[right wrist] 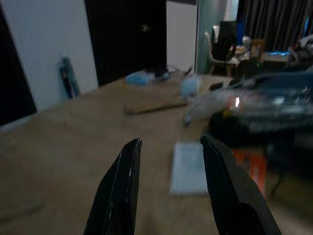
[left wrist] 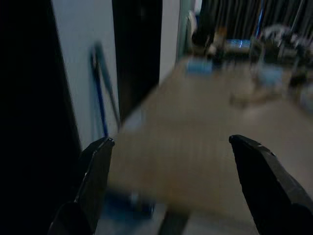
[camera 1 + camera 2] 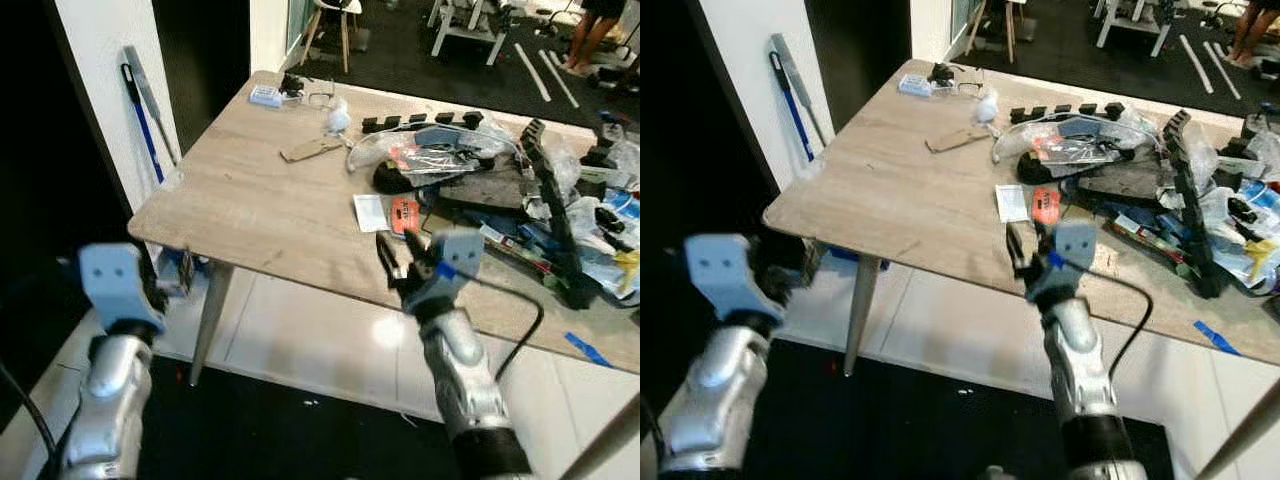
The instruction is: Picking trash to rubbish bin
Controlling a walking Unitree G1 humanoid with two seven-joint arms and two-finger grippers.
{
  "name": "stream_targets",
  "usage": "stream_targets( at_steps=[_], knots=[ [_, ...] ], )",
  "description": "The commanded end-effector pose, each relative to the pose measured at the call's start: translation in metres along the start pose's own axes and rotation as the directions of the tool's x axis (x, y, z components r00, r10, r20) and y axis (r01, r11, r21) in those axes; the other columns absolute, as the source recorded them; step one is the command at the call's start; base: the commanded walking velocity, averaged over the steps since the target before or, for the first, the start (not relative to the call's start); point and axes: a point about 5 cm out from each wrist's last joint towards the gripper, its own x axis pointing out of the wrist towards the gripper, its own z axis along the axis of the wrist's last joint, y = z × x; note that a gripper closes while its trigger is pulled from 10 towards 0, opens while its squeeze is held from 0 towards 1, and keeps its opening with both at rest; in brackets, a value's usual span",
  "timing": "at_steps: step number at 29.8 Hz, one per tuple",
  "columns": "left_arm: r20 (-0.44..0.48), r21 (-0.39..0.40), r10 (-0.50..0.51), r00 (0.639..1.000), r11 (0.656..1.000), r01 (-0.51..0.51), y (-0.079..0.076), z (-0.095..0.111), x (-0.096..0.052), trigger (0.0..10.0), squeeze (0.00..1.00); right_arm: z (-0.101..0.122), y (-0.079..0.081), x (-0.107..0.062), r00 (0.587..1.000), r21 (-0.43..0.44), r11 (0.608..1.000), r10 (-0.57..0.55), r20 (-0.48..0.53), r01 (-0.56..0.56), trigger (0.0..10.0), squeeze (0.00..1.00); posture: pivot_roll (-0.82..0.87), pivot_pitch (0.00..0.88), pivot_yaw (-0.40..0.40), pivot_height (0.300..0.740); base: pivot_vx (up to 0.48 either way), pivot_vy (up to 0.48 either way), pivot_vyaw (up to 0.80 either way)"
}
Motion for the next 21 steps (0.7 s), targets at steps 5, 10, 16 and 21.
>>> stream_targets(
  at_steps=[5,10,16,21],
  knots=[
    [0.04,-0.035,-0.127,0.991,0.991,0.129,-0.026,0.015,0.015,10.0,0.0,0.003,-0.018,0.003,0.996,-0.058,0.995,-0.082,-0.025,0.08,10.0,0.0,0.01,0.14,-0.066,0.74,0.322,0.0,0.0],
    [-0.029,-0.041,-0.19,0.981,0.981,0.189,-0.043,-0.001,0.011,10.0,0.0,0.001,-0.026,-0.002,0.991,-0.094,0.989,-0.122,-0.062,0.116,10.0,0.0,0.0,0.143,-0.059,0.74,0.319,0.0,0.0],
    [-0.105,-0.042,-0.219,0.97,0.976,0.216,-0.052,-0.017,0.001,10.0,0.0,-0.004,-0.031,-0.009,0.983,-0.108,0.986,-0.143,-0.118,0.131,10.0,0.0,-0.01,0.15,-0.055,0.74,0.314,0.0,0.0],
    [-0.131,-0.029,-0.229,0.965,0.974,0.227,-0.053,-0.022,-0.004,10.0,0.0,-0.012,-0.031,-0.014,0.973,-0.09,0.985,-0.158,-0.167,0.145,10.0,0.0,-0.01,0.157,-0.059,0.74,0.313,0.0,-0.8]
  ],
)
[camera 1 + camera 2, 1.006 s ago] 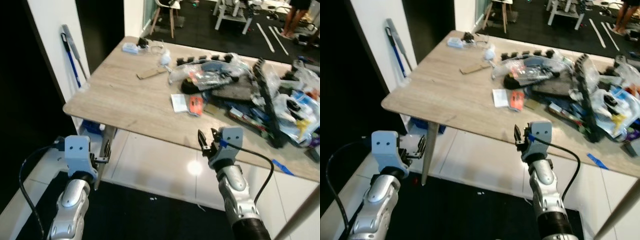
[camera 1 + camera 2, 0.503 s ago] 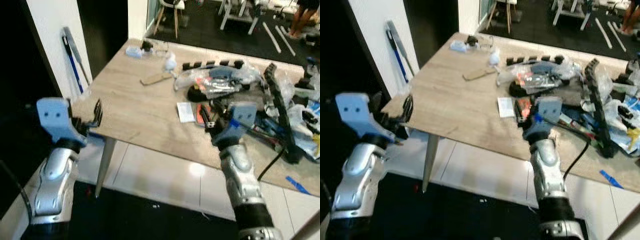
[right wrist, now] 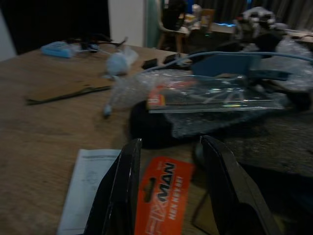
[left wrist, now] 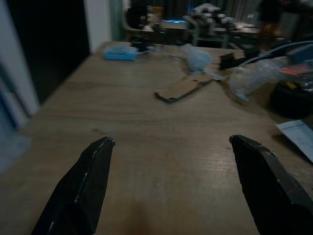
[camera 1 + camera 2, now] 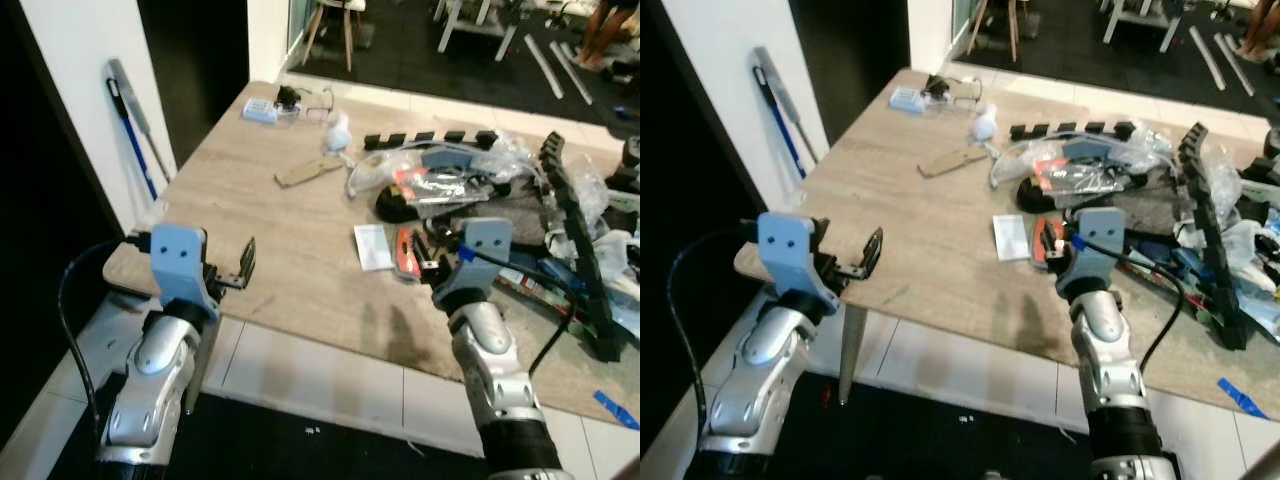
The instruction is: Picking trash to rubbish bin
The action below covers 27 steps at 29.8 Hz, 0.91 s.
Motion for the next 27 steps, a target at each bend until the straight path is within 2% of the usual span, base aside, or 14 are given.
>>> stream_targets(
  at_steps=[1,7,8,11,18,19,21,27],
  knots=[
    [-0.033,0.011,0.005,0.999,1.0,-0.005,0.002,-0.005,-0.004,10.0,0.0,-0.005,0.003,-0.004,1.0,0.008,1.0,0.012,-0.026,-0.012,10.0,0.0,-0.01,0.157,-0.059,0.74,0.315,0.0,-0.8],
    [-0.045,0.023,0.013,0.999,1.0,-0.012,0.005,-0.008,-0.007,10.0,0.0,-0.008,0.018,-0.006,0.993,0.018,0.995,0.103,-0.053,-0.102,10.0,0.0,-0.02,0.163,-0.063,0.74,0.246,0.0,0.0],
    [-0.052,0.016,0.018,0.998,1.0,-0.017,0.007,-0.009,-0.007,10.0,0.0,-0.009,0.027,-0.007,0.983,0.047,0.985,0.168,-0.072,-0.165,10.0,0.0,-0.02,0.163,-0.063,0.74,0.0,0.0,0.0],
    [-0.055,0.034,0.022,0.998,0.999,-0.021,0.009,-0.01,-0.008,10.0,0.0,-0.011,0.035,-0.009,0.967,0.074,0.971,0.235,-0.095,-0.228,10.0,0.0,-0.02,0.166,-0.064,0.74,0.0,0.0,0.0],
    [-0.046,0.066,0.036,0.998,0.997,-0.033,0.01,-0.01,-0.01,10.0,0.0,-0.016,0.05,-0.014,0.918,0.056,0.934,0.358,-0.168,-0.354,10.0,0.0,-0.02,0.171,-0.069,0.74,0.0,0.0,0.0],
    [-0.048,0.068,0.033,0.998,0.997,-0.03,0.01,-0.01,-0.011,10.0,0.0,-0.015,0.053,-0.015,0.908,0.074,0.922,0.388,-0.16,-0.381,10.0,1.0,-0.02,0.171,-0.069,0.74,0.0,0.0,0.0],
    [-0.051,0.072,0.016,0.999,0.997,-0.012,0.009,-0.01,-0.01,10.0,0.0,-0.014,0.055,-0.015,0.898,0.091,0.91,0.413,-0.153,-0.404,10.0,1.0,-0.02,0.173,-0.07,0.74,0.0,0.0,0.0],
    [-0.041,0.066,-0.02,0.999,0.998,0.023,0.004,-0.009,-0.007,10.0,0.0,-0.02,0.05,-0.005,0.91,0.045,0.926,0.378,-0.172,-0.376,10.0,1.0,-0.02,0.176,-0.072,0.74,0.0,0.0,0.0]
  ],
)
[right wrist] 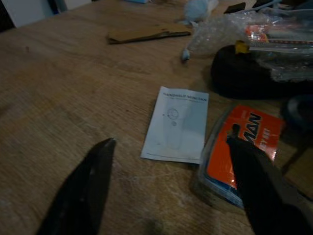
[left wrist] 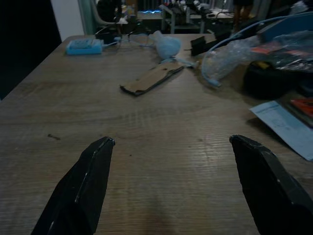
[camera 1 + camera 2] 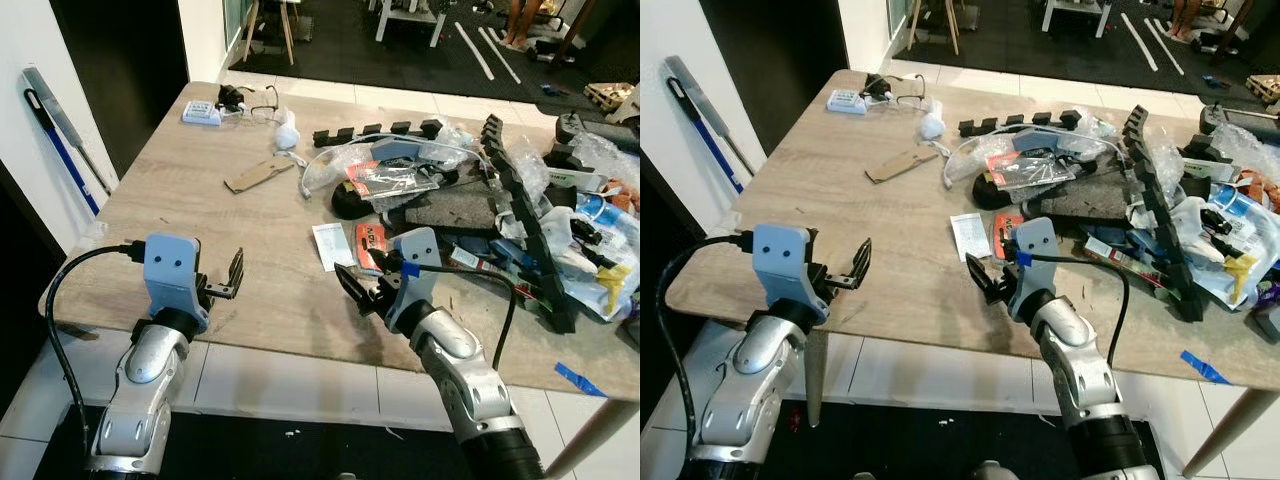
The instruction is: Picking trash to rubbish bin
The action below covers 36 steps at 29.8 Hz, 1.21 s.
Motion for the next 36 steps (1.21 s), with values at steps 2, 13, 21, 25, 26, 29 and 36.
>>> stream_targets(
  at_steps=[2,13,21,25,26,29,36],
  knots=[
    [0.0,0.017,-0.063,0.998,0.998,0.063,-0.009,0.0,0.003,10.0,0.0,-0.006,-0.011,0.006,0.999,-0.034,0.999,-0.026,-0.032,0.025,10.0,1.0,-0.02,0.178,-0.075,0.74,0.0,0.0,0.0],
    [0.014,0.029,-0.208,0.978,0.978,0.207,-0.024,0.002,0.018,10.0,0.0,-0.008,-0.033,0.03,0.995,-0.083,0.996,-0.027,-0.092,0.019,10.0,0.16,0.01,0.2,-0.08,0.74,0.0,0.0,0.0],
    [0.053,0.015,-0.343,0.938,0.939,0.343,-0.038,0.011,0.022,10.0,0.0,0.004,-0.035,0.047,0.997,-0.094,0.995,0.017,-0.079,-0.025,10.0,0.0,0.0,0.228,-0.071,0.74,0.0,0.0,0.0],
    [0.056,0.022,-0.384,0.921,0.923,0.384,-0.044,0.013,0.019,10.0,0.0,-0.004,-0.031,0.051,0.986,-0.07,0.995,0.053,-0.158,-0.065,10.0,0.0,0.0,0.232,-0.079,0.74,0.0,0.0,0.0],
    [0.056,0.022,-0.384,0.921,0.923,0.384,-0.044,0.013,0.019,10.0,0.0,-0.004,-0.031,0.051,0.986,-0.07,0.995,0.053,-0.158,-0.065,10.0,0.0,0.0,0.232,-0.079,0.74,0.0,0.0,0.0],
    [0.056,0.024,-0.391,0.919,0.92,0.391,-0.045,0.012,0.019,10.0,0.0,-0.01,-0.028,0.052,0.975,-0.047,0.994,0.087,-0.205,-0.099,10.0,0.0,0.01,0.235,-0.087,0.74,0.0,0.0,0.0],
    [0.046,0.022,-0.418,0.907,0.909,0.417,-0.046,0.009,0.015,10.0,0.0,-0.017,-0.023,0.055,0.949,-0.055,0.991,0.099,-0.301,-0.121,10.0,0.0,0.01,0.236,-0.088,0.74,0.0,0.0,0.0]
  ],
)
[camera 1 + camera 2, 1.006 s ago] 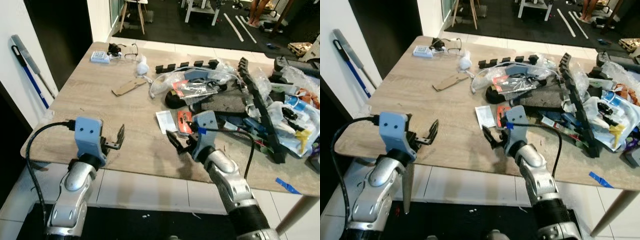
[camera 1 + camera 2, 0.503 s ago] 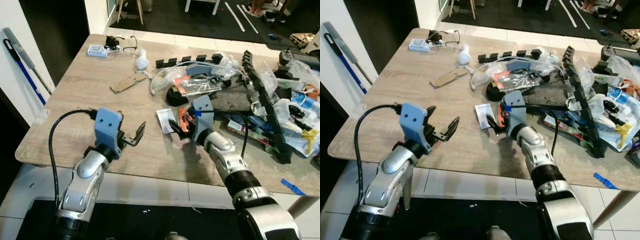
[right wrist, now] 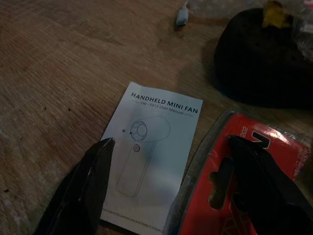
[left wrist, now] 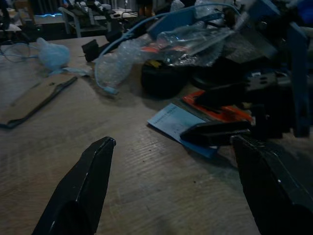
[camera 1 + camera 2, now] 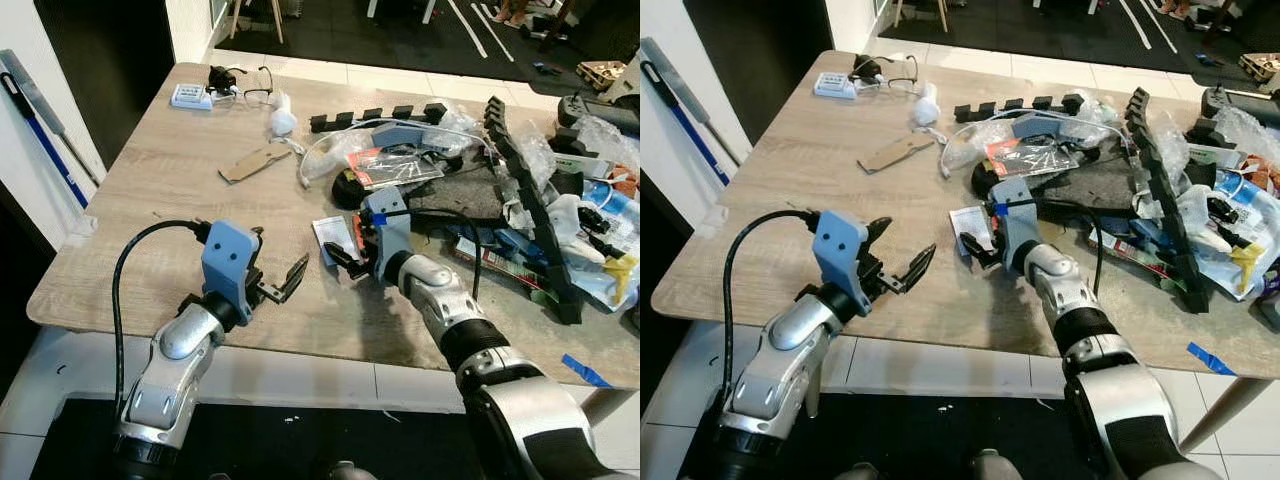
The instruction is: Picking trash to rubbish bin
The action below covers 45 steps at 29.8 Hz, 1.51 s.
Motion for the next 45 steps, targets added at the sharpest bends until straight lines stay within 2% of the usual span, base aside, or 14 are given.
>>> stream_targets(
  at_steps=[1,5,6,7,8,10,22,26,28,31,32,34,37,45],
  knots=[
    [0.001,-0.004,-0.032,0.999,0.999,0.032,-0.006,-0.001,-0.002,10.0,0.0,-0.026,0.007,-0.003,0.991,0.041,0.999,0.027,-0.13,-0.021,10.0,0.0,0.01,0.236,-0.088,0.74,0.0,0.0,0.0],
    [-0.001,-0.003,-0.039,0.999,0.999,0.039,-0.007,-0.001,-0.002,10.0,0.0,-0.029,0.006,-0.003,0.987,0.041,0.999,0.023,-0.157,-0.017,10.0,0.0,0.0,0.238,-0.088,0.74,0.0,0.0,0.0],
    [-0.002,-0.001,-0.042,0.999,0.999,0.042,-0.008,-0.001,-0.002,10.0,0.0,-0.029,0.006,-0.003,0.986,0.041,0.999,0.024,-0.163,-0.018,6.8,0.0,0.01,0.238,-0.089,0.74,0.0,0.0,0.0],
    [-0.002,0.001,-0.044,0.999,0.999,0.044,-0.008,0.0,-0.002,10.0,0.0,-0.03,0.006,-0.003,0.986,0.042,0.999,0.026,-0.167,-0.019,6.8,0.0,0.01,0.238,-0.089,0.74,0.0,0.0,0.0],
    [-0.004,0.003,-0.046,0.999,0.999,0.046,-0.008,-0.001,-0.002,10.0,0.0,-0.03,0.006,-0.003,0.985,0.051,0.998,0.031,-0.169,-0.022,0.5,0.0,0.01,0.238,-0.089,0.74,0.0,0.0,0.0],
    [-0.004,0.004,-0.047,0.999,0.999,0.047,-0.008,-0.001,-0.002,10.0,0.0,-0.03,0.006,-0.003,0.985,0.057,0.998,0.034,-0.17,-0.024,0.0,0.0,0.01,0.238,-0.089,0.74,0.0,0.0,0.0],
    [-0.017,0.0,-0.06,0.998,0.998,0.06,-0.01,-0.003,-0.002,10.0,0.0,-0.034,0.01,-0.002,0.982,0.13,0.99,0.071,-0.173,-0.048,0.0,0.0,0.01,0.246,-0.092,0.74,0.0,0.0,0.0],
    [-0.018,-0.001,-0.062,0.998,0.998,0.062,-0.009,-0.002,-0.002,10.0,0.0,-0.035,0.012,-0.002,0.984,0.173,0.983,0.082,-0.16,-0.054,0.0,0.0,0.01,0.246,-0.089,0.74,0.0,0.0,0.0],
    [-0.014,0.001,-0.062,0.998,0.998,0.062,-0.008,-0.001,-0.001,10.0,0.0,-0.032,0.016,-0.001,0.987,0.24,0.968,0.109,-0.122,-0.077,0.0,0.0,0.01,0.246,-0.085,0.74,0.0,0.0,0.0],
    [-0.009,0.003,-0.057,0.998,0.998,0.057,-0.006,0.001,0.0,10.0,0.0,-0.022,0.017,0.002,0.988,0.277,0.954,0.137,-0.07,-0.112,0.0,0.0,0.02,0.244,-0.084,0.74,0.0,0.0,0.0],
    [-0.003,0.002,-0.05,0.999,0.999,0.05,-0.004,0.002,0.001,10.0,0.0,-0.002,0.018,0.007,0.986,0.327,0.93,0.166,0.025,-0.165,0.0,0.0,0.02,0.241,-0.078,0.74,0.0,0.0,0.0],
    [-0.001,0.002,-0.048,0.999,0.999,0.048,-0.004,0.002,0.001,10.0,0.0,0.006,0.018,0.008,0.982,0.347,0.918,0.179,0.066,-0.191,0.0,0.0,0.02,0.241,-0.078,0.74,0.0,0.0,0.0],
    [0.009,-0.007,-0.048,0.999,0.999,0.048,-0.003,0.004,0.003,10.0,0.0,0.041,0.016,0.008,0.956,0.374,0.887,0.2,0.214,-0.27,0.0,0.0,0.01,0.237,-0.07,0.74,0.0,0.0,0.0],
    [0.026,-0.023,-0.045,0.999,0.999,0.046,-0.003,0.007,0.007,10.0,0.0,0.072,0.011,-0.002,0.926,0.331,0.889,0.213,0.313,-0.316,0.0,0.0,0.01,0.235,-0.067,0.74,0.0,0.0,0.0]
  ],
)
